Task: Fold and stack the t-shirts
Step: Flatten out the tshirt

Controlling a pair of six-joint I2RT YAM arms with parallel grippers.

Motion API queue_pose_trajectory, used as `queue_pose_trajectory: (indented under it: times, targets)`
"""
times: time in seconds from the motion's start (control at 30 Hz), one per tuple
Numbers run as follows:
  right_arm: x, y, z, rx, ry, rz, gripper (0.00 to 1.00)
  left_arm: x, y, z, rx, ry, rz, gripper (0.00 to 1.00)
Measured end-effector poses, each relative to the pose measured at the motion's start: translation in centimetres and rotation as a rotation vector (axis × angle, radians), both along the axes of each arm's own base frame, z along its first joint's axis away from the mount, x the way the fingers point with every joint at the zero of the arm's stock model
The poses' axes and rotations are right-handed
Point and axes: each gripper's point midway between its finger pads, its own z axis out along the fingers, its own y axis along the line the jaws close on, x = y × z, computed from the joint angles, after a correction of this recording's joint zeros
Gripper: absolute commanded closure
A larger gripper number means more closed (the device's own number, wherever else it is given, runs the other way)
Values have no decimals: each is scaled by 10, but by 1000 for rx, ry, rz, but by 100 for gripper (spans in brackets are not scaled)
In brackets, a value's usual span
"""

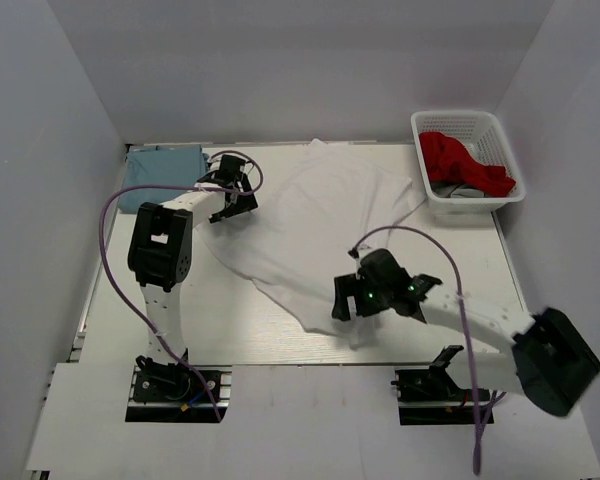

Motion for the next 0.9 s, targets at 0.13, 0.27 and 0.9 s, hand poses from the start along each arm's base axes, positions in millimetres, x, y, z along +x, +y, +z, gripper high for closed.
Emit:
queue_pose_trajectory:
  times: [0.13,0.27,0.9]
  targets:
    - [-52,-10,13,84,101,24,10,3,4,0,-9,0,8,0]
    - [-71,-6,22,127,148,75,10,11,3,1,-17,-3,-7,0]
    - [60,44,47,-6,-96,-96,10,-57,-71,76,-354,-122,-318,0]
